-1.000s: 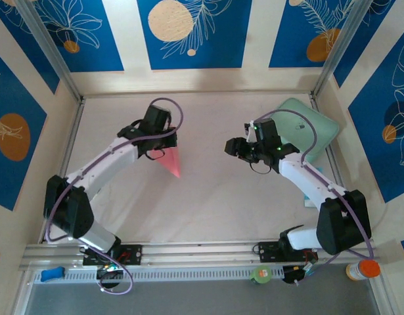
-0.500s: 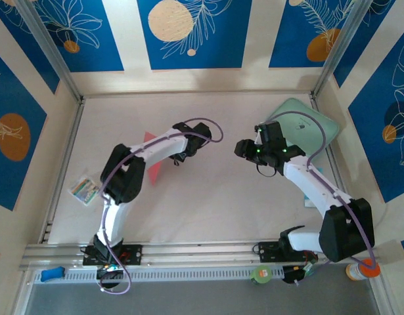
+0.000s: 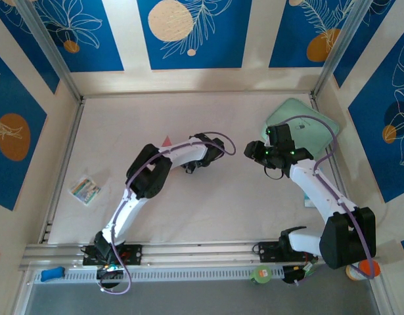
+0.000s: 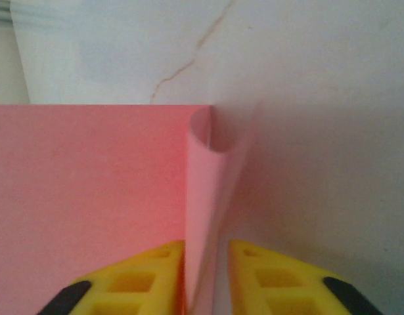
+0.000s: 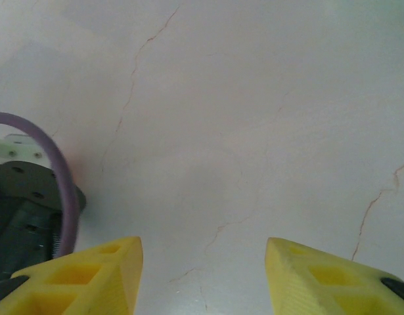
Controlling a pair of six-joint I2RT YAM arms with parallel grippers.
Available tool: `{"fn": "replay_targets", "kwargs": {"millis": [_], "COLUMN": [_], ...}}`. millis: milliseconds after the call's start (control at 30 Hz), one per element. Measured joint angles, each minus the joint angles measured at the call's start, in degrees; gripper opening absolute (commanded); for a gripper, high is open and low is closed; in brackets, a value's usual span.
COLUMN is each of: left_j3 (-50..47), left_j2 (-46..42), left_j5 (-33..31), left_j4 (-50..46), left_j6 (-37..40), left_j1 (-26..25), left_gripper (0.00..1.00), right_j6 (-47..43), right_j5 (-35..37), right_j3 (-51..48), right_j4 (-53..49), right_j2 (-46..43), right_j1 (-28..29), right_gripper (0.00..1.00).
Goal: Fold a paper plane with a square sheet of paper (pick it up from the middle)
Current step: Turn over the paper at the center of the table, then move the paper to the center of the table.
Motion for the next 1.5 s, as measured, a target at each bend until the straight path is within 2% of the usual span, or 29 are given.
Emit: {"fn": "replay_targets", "kwargs": {"millis": [367, 467, 600, 800, 900, 1033, 1100, 1233, 1500], "left_j3": [0.8, 0.0, -6.4, -12.8, -15.8, -20.7, -23.1, -28.9, -40.8], "left_j2": [-0.6, -3.2, -12.9, -26.5, -30.0, -32.0, -32.5, -35.6, -50.7], "left_j5": [-0.2, 4.0, 11.8, 21.7, 25.2, 30.3, 32.6, 37.2, 46.9], "left_j4": [-2.0, -0.3, 5.9, 15.1, 19.1, 22.6, 24.0, 27.1, 35.5], "left_j6": [-2.3, -2.8, -1.9, 1.2, 2.9, 4.3, 4.8, 4.7, 3.5], "left_j1": [-0.5, -0.9, -1.7, -1.5, -0.8, 1.7, 4.0, 9.3, 20.5], "left_gripper": [0.74, 0.8, 0.88, 0.89, 0.88, 0.81, 0.78, 0.78, 0.78], "right_j6": [0.4, 0.9, 1.4, 2.2, 2.6, 2.9, 3.0, 3.0, 3.1], "right_j5": [-1.6, -1.9, -2.5, -3.4, -3.9, -4.3, -4.5, -5.0, -5.8], "right_j3": [0.0, 0.0, 0.0, 0.0, 0.0, 0.0, 0.0, 0.0, 0.0], "right_j4": [-0.2, -0.2, -0.1, 0.5, 0.9, 1.9, 2.1, 2.4, 3.3], "right_j2": [1.7, 2.0, 2.1, 3.5, 4.3, 5.0, 5.4, 6.4, 8.7], "right_j1": [-0.7, -0.8, -0.9, -0.9, -0.9, -0.8, -0.5, 0.0, 1.4], "right_gripper": [0.52, 0.52, 0.52, 0.52, 0.53, 0.52, 0.52, 0.52, 0.52]}}
